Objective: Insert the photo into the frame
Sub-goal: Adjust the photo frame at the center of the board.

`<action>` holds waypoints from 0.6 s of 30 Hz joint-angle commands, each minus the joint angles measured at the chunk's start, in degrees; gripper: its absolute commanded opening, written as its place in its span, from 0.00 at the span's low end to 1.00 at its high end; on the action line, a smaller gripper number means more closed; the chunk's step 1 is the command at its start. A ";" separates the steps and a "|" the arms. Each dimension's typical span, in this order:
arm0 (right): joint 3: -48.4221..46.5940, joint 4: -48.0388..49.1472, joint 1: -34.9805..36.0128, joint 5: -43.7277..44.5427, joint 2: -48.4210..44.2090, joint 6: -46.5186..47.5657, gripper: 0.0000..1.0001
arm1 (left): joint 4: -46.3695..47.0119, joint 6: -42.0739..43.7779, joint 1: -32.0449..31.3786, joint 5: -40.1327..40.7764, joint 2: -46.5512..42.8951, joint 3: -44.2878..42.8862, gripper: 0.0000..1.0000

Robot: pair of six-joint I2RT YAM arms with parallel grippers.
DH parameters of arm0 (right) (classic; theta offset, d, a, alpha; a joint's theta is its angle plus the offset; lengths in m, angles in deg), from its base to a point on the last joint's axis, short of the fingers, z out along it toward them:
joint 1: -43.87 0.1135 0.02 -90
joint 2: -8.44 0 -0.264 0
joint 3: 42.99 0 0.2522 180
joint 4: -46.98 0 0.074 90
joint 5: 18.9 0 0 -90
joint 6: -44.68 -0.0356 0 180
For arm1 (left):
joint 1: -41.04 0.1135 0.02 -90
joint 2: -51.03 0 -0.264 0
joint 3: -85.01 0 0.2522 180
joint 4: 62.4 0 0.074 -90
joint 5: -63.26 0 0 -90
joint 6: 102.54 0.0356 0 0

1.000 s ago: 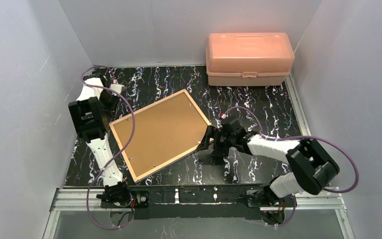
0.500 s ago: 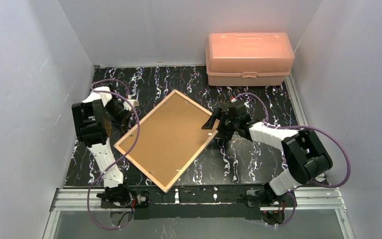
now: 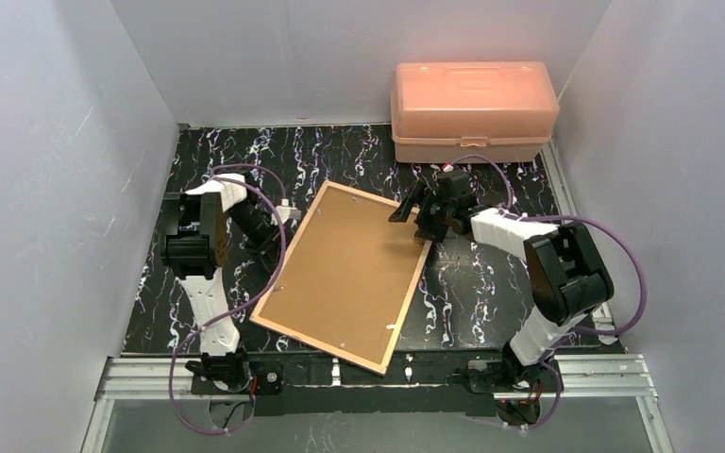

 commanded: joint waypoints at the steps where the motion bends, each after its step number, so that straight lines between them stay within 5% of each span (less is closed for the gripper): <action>1: -5.79 -1.64 -1.66 0.66 1.28 3.66 0.99 | -0.98 -1.49 -4.35 -5.80 -4.06 2.00 0.00; 18: -14.58 0.73 -2.20 -5.95 11.69 3.39 0.99 | 0.29 -5.87 -9.45 -11.62 -5.99 3.45 0.00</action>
